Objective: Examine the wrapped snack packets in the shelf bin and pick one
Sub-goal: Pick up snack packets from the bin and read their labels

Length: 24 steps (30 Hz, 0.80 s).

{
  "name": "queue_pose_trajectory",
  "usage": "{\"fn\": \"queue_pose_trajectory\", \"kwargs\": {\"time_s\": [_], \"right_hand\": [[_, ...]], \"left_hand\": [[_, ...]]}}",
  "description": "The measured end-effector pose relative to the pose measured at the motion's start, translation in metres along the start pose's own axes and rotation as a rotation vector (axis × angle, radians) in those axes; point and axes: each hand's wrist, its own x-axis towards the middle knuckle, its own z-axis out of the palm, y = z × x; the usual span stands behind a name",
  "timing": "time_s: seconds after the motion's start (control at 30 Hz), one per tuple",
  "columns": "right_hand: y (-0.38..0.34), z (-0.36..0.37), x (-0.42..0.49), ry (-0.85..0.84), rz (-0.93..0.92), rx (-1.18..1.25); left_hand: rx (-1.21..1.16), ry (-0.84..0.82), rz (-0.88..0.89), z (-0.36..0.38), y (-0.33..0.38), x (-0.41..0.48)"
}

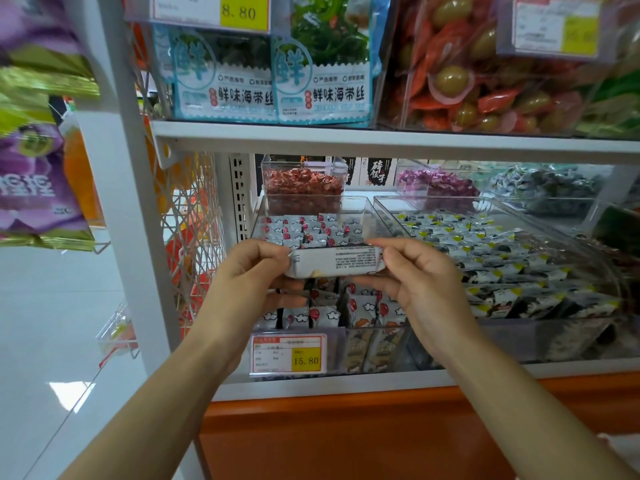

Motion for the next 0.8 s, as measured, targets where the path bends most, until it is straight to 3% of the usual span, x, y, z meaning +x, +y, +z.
{"fn": "queue_pose_trajectory", "kwargs": {"time_s": [0.43,0.8], "right_hand": [[-0.003,0.003,-0.001,0.105,-0.126,-0.312],[-0.003,0.008,-0.004,0.056,-0.182,-0.385]], "left_hand": [[0.293,-0.126,0.120,0.009,0.002,-0.008],[0.338,0.043,0.079,0.014,-0.005,-0.004]]}}
